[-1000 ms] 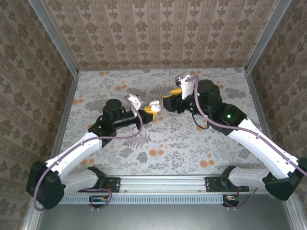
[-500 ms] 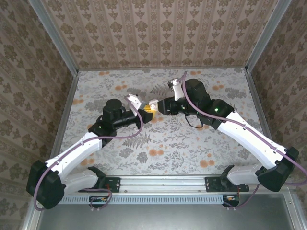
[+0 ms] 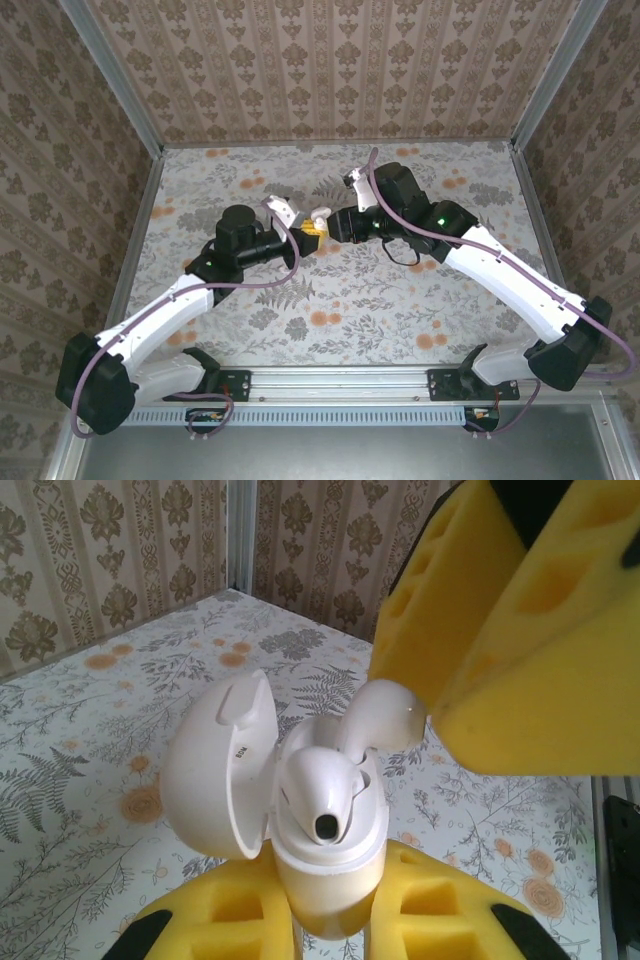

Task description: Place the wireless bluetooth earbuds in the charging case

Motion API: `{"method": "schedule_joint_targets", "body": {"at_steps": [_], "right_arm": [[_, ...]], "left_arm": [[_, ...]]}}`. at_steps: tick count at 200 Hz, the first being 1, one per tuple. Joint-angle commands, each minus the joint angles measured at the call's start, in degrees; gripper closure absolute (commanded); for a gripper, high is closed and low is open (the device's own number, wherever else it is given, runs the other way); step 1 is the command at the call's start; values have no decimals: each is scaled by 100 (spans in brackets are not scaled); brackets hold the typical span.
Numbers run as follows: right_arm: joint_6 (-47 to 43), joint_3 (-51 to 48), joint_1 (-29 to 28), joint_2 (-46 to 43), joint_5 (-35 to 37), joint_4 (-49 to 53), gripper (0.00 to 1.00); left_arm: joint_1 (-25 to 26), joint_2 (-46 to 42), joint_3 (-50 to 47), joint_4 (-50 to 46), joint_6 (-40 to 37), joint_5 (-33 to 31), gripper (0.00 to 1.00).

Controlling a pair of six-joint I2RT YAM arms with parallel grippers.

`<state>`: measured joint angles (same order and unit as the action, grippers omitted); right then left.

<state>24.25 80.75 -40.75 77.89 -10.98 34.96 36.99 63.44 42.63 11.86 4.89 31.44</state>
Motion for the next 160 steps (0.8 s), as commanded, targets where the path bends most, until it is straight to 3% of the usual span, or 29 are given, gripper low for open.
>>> {"method": "schedule_joint_targets", "body": {"at_steps": [1, 22, 90, 160], "right_arm": [[18, 217, 24, 16, -53, 169, 64], [-34, 204, 23, 12, -11, 160, 69], [-232, 211, 74, 25, 70, 181, 71], [-364, 247, 181, 42, -87, 161, 79]], "left_arm": [[10, 54, 218, -97, -111, -7, 100], [18, 54, 228, -108, -128, -8, 100], [27, 13, 239, -165, -153, 24, 100], [27, 11, 254, -171, -201, 46, 100]]}}
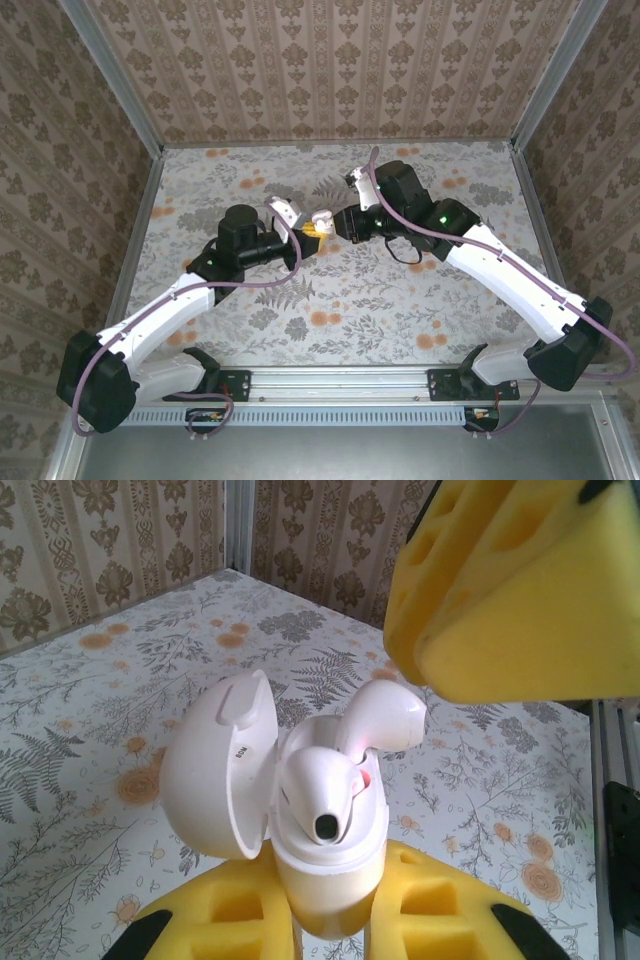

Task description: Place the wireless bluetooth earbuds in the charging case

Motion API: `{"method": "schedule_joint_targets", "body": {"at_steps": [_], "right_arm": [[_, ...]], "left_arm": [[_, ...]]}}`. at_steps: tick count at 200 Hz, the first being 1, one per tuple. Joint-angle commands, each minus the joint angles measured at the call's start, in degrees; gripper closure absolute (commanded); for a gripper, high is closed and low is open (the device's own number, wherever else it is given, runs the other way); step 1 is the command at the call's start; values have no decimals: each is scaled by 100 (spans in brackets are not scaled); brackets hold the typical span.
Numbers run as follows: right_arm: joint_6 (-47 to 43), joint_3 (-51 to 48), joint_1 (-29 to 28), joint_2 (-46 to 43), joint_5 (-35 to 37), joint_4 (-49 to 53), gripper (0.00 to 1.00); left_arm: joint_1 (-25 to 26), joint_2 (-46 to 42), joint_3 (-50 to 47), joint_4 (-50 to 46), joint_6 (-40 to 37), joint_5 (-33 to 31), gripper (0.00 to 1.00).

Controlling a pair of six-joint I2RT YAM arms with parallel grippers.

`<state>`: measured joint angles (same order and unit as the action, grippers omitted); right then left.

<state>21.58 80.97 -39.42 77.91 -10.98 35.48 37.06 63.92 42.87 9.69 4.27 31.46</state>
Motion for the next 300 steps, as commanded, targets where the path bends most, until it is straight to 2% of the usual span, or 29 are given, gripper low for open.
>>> {"method": "schedule_joint_targets", "body": {"at_steps": [1, 43, 72, 140, 180, 206, 249, 300], "right_arm": [[-95, 226, 48, 40, -88, 108, 79], [145, 257, 49, 20, -207, 29, 65], [175, 323, 31, 146, -399, 174, 62], [143, 422, -4, 399, -378, 297, 65], [31, 398, -4, 345, -251, 319, 76], [-121, 357, 13, 296, -207, 331, 79], [-529, 341, 65, 308, -378, 315, 79], [-585, 368, 330, 224, -491, 358, 69]], "left_arm": [[21, -38, 230, 44, -143, 44, 100], [20, -20, 221, 29, -154, 26, 100], [25, 6, 229, 30, -147, 26, 100], [16, -2, 247, 28, -154, 34, 100], [30, -20, 230, 12, -152, 42, 100], [29, -54, 212, 4, -163, 44, 100], [36, -90, 182, 28, -171, 163, 100], [37, -169, 136, 22, -199, 204, 100]]}}
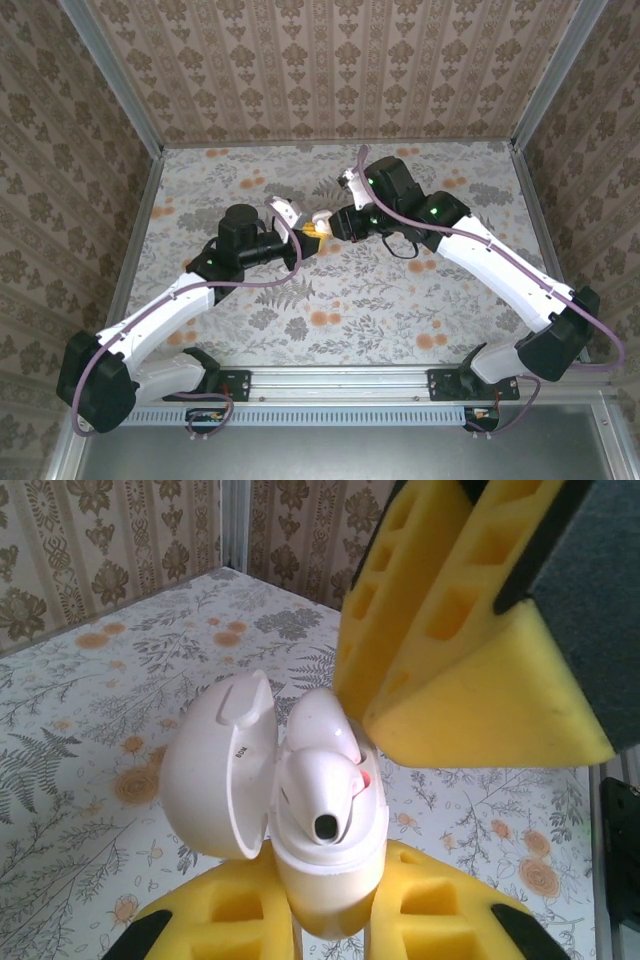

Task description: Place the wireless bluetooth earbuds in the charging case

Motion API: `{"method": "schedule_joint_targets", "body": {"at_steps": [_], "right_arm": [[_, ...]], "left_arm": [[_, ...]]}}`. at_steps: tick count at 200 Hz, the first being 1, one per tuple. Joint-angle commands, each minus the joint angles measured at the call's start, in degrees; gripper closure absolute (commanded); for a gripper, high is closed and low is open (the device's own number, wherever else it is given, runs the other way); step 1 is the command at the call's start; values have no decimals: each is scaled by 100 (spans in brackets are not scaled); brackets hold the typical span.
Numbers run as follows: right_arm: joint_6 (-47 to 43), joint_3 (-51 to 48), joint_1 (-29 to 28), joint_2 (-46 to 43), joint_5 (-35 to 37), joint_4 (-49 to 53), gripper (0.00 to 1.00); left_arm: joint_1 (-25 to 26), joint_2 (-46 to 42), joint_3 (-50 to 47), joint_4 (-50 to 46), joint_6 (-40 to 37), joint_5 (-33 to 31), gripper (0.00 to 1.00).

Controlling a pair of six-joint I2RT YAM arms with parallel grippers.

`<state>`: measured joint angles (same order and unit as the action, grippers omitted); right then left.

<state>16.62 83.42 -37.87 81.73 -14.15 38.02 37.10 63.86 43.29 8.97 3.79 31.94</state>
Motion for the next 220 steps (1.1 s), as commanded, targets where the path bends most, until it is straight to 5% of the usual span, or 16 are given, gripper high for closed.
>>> {"method": "schedule_joint_targets", "body": {"at_steps": [1, 60, 99, 220], "right_arm": [[-85, 123, 183, -158, -188, 102, 68], [315, -40, 689, -659, -1177, -360, 58], [994, -193, 998, -492, -1968, -909, 55], [1497, -469, 1053, -8, -3388, -1358, 67]], "left_arm": [[33, -163, 93, 91, -155, 155, 100], [25, -188, 22, 293, -245, 444, 100], [25, -129, -62, 751, -324, 1186, 100], [28, 237, 206, 838, -511, 1510, 100]]}}
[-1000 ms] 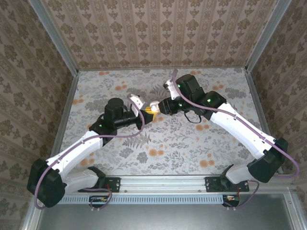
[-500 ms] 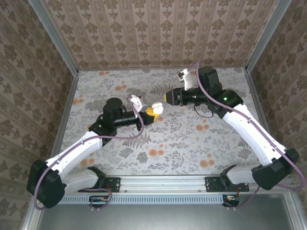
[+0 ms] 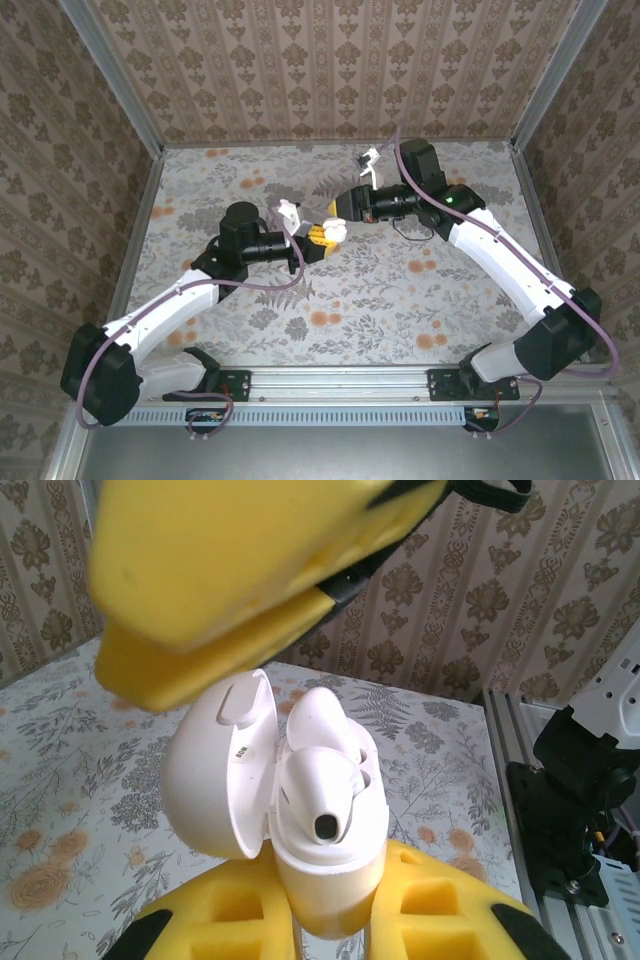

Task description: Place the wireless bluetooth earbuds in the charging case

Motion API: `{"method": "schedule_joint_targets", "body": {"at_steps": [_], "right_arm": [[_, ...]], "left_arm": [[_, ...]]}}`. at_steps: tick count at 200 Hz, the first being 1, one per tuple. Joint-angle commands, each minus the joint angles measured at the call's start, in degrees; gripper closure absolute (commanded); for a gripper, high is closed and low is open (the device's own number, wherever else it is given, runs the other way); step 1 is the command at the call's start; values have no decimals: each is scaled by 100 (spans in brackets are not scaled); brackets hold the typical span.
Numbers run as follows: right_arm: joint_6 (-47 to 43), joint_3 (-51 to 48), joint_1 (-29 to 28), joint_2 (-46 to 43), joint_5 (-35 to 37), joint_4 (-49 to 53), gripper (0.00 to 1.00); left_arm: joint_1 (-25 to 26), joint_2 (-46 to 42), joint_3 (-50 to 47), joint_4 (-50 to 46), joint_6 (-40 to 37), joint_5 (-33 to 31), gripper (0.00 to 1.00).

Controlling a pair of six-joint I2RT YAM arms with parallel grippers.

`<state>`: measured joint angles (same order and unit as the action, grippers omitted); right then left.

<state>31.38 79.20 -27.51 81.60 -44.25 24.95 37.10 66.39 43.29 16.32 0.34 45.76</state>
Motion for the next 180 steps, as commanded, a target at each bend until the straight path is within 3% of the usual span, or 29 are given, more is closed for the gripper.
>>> {"method": "schedule_joint_targets", "body": {"at_steps": [1, 92, 180], "right_arm": [[15, -50, 17, 5, -380, -42, 67], [-148, -159, -105, -145, -945, 226, 72], [-473, -160, -119, -503, -492, 531, 69]], "left_arm": [[27, -19, 206, 106, -161, 127, 100], [7, 13, 133, 270, -32, -23, 100], [-63, 77, 127, 416, 156, -18, 100]]}}
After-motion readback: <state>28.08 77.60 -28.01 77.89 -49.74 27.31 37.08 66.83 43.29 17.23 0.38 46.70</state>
